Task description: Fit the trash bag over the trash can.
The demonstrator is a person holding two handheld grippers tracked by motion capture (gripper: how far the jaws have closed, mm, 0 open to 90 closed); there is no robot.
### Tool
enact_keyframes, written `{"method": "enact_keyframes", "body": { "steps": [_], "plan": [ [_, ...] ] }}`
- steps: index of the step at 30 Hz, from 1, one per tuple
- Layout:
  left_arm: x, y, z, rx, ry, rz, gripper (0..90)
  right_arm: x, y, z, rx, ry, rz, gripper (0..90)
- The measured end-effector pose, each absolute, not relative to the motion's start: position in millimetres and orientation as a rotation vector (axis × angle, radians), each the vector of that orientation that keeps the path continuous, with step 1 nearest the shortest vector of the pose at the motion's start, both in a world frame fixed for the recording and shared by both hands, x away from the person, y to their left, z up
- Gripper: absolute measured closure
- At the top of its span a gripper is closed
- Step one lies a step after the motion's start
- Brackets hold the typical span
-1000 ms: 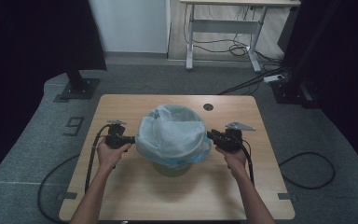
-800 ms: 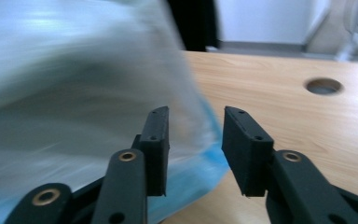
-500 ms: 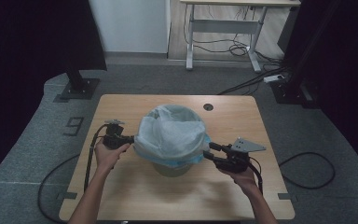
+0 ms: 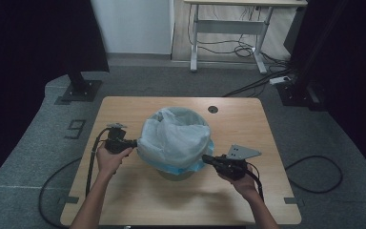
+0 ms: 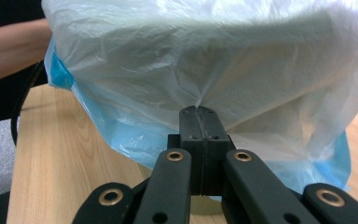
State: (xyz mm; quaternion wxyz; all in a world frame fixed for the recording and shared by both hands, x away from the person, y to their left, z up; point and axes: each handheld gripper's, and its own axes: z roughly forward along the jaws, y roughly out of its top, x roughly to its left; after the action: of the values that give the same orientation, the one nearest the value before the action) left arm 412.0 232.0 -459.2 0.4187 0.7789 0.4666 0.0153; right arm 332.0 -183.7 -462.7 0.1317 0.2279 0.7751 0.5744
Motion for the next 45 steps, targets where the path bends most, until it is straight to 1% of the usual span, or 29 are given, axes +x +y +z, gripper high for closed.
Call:
{"method": "enact_keyframes", "body": {
  "steps": [9,13,16,17,18,19,20,21,22,23,25,27,31,35,40,45],
  "plan": [
    [412,229,-479,2.000,1.199,0.019,89.7,336,-185,-490,0.745,2.350,1.562,89.0],
    [411,225,-486,2.027,1.201,0.010,89.8,340,-182,-506,0.774,2.404,1.433,89.0],
    [409,224,-490,2.037,1.203,0.009,89.6,340,-185,-508,0.810,2.368,1.457,88.8],
    [408,225,-489,2.035,1.204,0.017,88.8,339,-186,-507,0.818,2.345,1.466,86.9],
    [406,227,-487,2.028,1.200,0.030,86.6,338,-188,-504,0.826,2.322,1.486,78.4],
    [404,228,-485,2.020,1.193,0.047,81.2,336,-189,-502,0.830,2.294,1.505,68.4],
    [400,232,-481,2.008,1.182,0.090,75.3,334,-190,-500,0.837,2.272,1.518,62.7],
    [396,235,-477,2.002,1.173,0.143,65.9,331,-194,-496,0.849,2.244,1.550,56.6],
    [392,238,-474,1.993,1.163,0.203,59.1,328,-197,-494,0.858,2.221,1.576,54.6],
    [389,241,-471,1.983,1.157,0.234,52.4,326,-200,-492,0.864,2.205,1.605,52.4],
    [379,253,-462,1.935,1.159,0.290,43.8,321,-207,-491,0.893,2.171,1.647,47.6],
    [374,260,-456,1.906,1.157,0.308,37.1,316,-212,-493,0.915,2.138,1.659,44.7],
    [358,271,-432,1.857,1.124,0.355,33.6,308,-220,-495,0.932,2.128,1.625,40.4],
    [345,263,-401,1.850,1.050,0.385,32.4,302,-232,-495,0.971,2.090,1.625,38.1],
    [340,236,-365,1.857,0.980,0.353,28.8,295,-246,-501,1.015,2.077,1.605,36.6],
    [346,186,-339,2.001,0.894,0.292,24.2,289,-257,-502,1.043,2.054,1.600,36.5]
  ]
}}
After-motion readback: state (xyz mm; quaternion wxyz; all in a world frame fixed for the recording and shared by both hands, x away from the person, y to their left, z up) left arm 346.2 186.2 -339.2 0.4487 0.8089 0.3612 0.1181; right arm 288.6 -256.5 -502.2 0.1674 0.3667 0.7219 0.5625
